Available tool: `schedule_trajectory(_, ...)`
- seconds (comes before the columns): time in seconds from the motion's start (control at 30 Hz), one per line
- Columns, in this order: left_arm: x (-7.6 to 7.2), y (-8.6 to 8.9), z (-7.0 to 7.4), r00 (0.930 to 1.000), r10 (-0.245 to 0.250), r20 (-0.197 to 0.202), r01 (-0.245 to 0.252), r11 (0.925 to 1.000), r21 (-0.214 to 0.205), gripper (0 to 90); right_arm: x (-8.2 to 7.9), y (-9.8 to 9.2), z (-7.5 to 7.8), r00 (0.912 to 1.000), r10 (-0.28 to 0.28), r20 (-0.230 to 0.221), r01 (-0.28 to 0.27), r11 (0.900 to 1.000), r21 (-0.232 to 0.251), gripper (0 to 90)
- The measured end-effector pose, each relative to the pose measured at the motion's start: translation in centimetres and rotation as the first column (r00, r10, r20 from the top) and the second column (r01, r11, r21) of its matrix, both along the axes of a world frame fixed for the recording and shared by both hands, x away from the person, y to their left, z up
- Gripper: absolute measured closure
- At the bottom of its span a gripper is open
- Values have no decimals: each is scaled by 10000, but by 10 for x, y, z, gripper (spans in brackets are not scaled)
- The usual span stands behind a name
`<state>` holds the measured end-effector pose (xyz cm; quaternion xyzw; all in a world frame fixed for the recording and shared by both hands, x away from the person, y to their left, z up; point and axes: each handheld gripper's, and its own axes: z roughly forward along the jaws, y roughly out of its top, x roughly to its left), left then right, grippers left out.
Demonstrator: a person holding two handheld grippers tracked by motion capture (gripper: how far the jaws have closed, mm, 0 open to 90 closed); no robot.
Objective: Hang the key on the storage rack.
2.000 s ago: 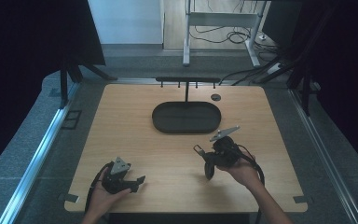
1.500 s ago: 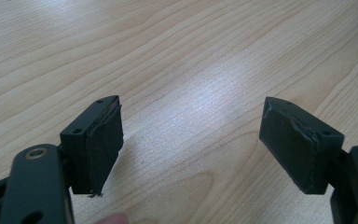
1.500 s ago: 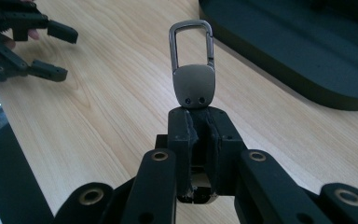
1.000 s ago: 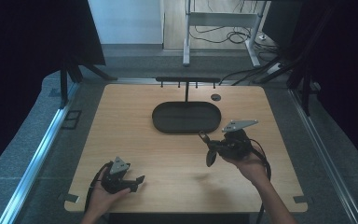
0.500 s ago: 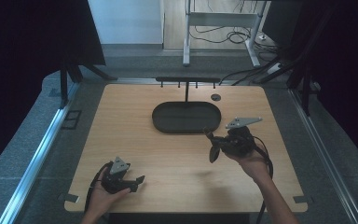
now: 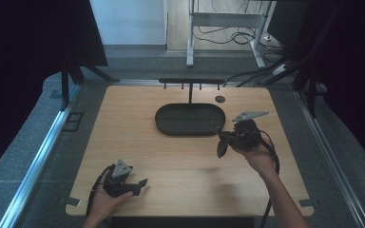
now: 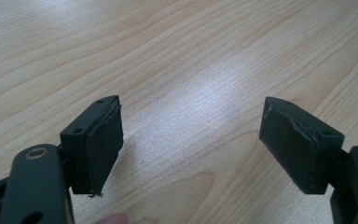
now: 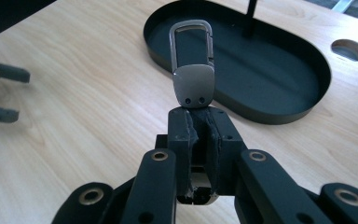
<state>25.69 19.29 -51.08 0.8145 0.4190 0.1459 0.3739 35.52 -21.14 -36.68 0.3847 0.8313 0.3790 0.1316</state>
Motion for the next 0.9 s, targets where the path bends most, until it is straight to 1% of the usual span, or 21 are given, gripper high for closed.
schedule_trajectory(0.13,0,0,0,10000,-9,-13,9,10000,16,219,9,-2,4,9996,-265,29,265,9996,15,811)
schedule_trajectory(0.23,0,0,0,10000,-5,-20,5,10000,11,219,16,-3,6,9991,-423,59,424,9991,-90,810)
schedule_trajectory(0.3,0,1,0,10000,-7,-11,7,10000,4,219,17,-4,7,9990,-441,64,441,9990,-100,811)
schedule_trajectory(0.33,0,1,0,10000,-12,-10,12,10000,13,219,22,-5,8,9986,-525,54,525,9986,-39,811)
schedule_trajectory(0.47,0,1,0,10000,4,-9,-4,10000,-24,218,29,-6,10,9978,-660,81,660,9978,6,810)
schedule_trajectory(0.63,0,1,0,10000,1,-21,-1,10000,-21,218,35,-7,14,9960,-869,188,869,9962,6,811)
schedule_trajectory(0.9,1,2,0,10000,10,-63,-10,10000,-26,218,44,-7,19,9942,-1043,268,1041,9945,83,810)
